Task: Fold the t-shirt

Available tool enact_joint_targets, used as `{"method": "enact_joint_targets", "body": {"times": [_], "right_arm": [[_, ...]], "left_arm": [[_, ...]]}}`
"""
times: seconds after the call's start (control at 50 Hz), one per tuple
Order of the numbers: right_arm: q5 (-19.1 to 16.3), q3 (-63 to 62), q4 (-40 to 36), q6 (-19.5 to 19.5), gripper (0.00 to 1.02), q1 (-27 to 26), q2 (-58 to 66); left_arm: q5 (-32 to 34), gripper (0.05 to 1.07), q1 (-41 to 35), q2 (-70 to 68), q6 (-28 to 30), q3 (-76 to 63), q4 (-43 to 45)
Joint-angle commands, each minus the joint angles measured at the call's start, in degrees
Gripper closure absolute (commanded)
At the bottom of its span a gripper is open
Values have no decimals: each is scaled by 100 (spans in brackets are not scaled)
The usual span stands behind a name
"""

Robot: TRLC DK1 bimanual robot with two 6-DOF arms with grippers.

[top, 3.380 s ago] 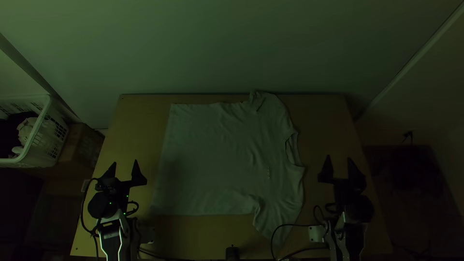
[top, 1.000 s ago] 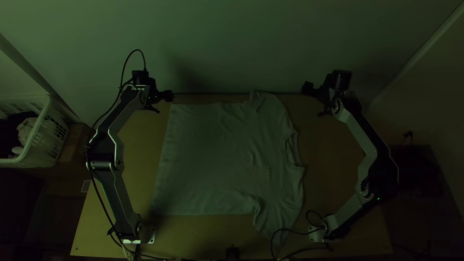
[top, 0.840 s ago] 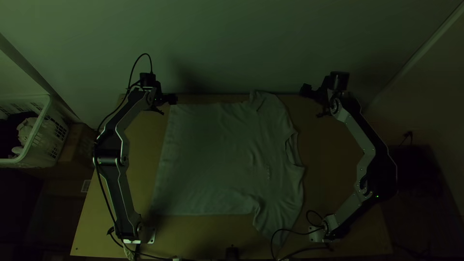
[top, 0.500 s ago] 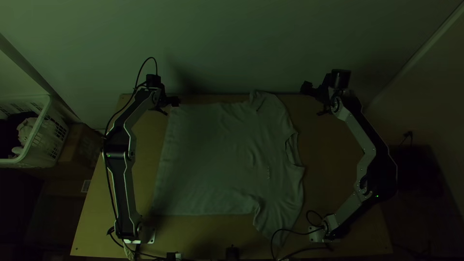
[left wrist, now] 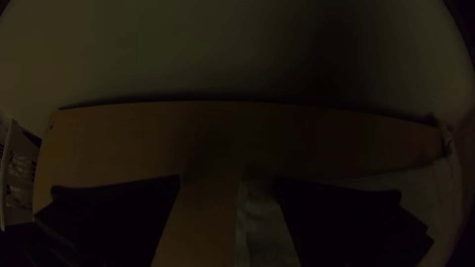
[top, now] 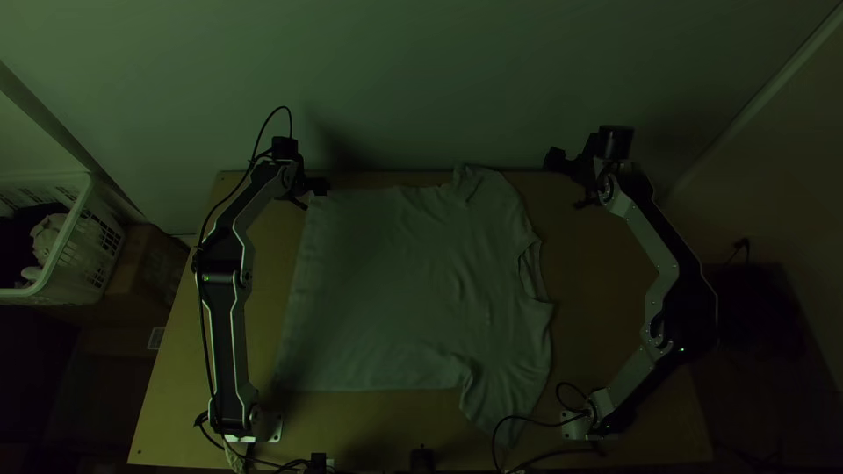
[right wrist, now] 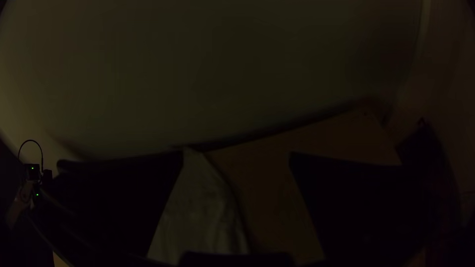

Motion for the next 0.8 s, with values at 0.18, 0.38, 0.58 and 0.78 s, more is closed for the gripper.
{"method": "enact_joint_targets", "body": {"times": [0.18, 0.38, 0.58, 0.78], "right_arm": [[-16, 810, -547, 140, 4, 130, 477], [-24, 1856, -1778, 202, 5, 148, 1154], [-77, 2199, -2120, 202, 5, 227, 1549], [-156, 2753, -2639, 193, 9, 350, 2120]], "left_arm": [[-79, 41, -165, 286, 334, 48, -451], [-79, 105, -226, 207, 474, -58, -434], [-79, 105, -235, 154, 492, -102, -407], [-79, 105, -218, 119, 465, -102, -407]]}}
